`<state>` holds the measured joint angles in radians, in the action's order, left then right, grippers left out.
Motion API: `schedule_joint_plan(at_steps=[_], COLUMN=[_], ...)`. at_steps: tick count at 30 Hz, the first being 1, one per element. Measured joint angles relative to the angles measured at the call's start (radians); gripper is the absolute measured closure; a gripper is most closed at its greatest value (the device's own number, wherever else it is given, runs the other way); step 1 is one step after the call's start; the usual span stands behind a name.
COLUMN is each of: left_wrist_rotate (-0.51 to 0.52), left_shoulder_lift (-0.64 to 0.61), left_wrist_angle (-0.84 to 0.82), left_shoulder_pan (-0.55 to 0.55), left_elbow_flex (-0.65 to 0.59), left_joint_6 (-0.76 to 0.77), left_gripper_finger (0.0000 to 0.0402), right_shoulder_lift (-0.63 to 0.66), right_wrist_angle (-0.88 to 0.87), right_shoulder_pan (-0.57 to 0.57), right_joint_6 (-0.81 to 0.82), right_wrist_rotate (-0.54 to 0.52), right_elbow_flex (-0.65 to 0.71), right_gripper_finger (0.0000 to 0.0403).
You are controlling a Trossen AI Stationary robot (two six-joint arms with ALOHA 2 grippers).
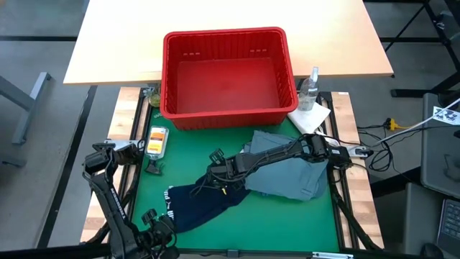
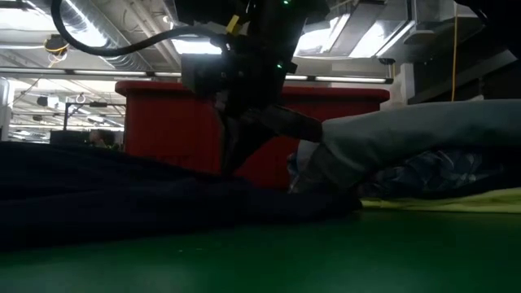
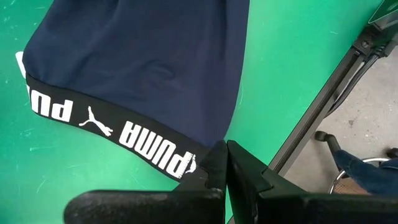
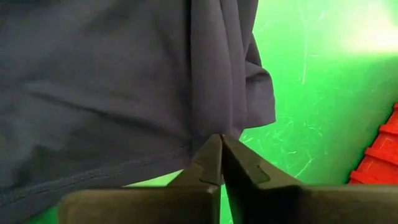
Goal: Fold Laundry from Bin
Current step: Fold the dark blue underwear shorts
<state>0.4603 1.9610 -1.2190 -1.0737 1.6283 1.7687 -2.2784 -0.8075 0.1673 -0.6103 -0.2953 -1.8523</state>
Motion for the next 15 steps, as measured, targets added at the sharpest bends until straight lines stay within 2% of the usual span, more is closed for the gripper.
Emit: schedule_joint_plan(at_steps=[8,15], left_wrist_rotate=[0.0,0.0], left_shoulder_lift=[0.0,0.0], left_wrist_angle=[0.0,0.0], left_shoulder_pan=[0.0,0.0], left_elbow_flex=[0.0,0.0], left_joint_6=[0.0,0.0], left_gripper_finger=[0.0401,0.0401], right_shoulder_lift=[0.0,0.0], right_wrist_angle=[-0.001,-0.001], right_shoulder_pan=[0.0,0.0], right_joint_6=[0.003,0.003], right_wrist_rotate=[0.001,0.001], right_elbow_flex=[0.0,0.0], right_gripper_finger=[0.034,0.0265])
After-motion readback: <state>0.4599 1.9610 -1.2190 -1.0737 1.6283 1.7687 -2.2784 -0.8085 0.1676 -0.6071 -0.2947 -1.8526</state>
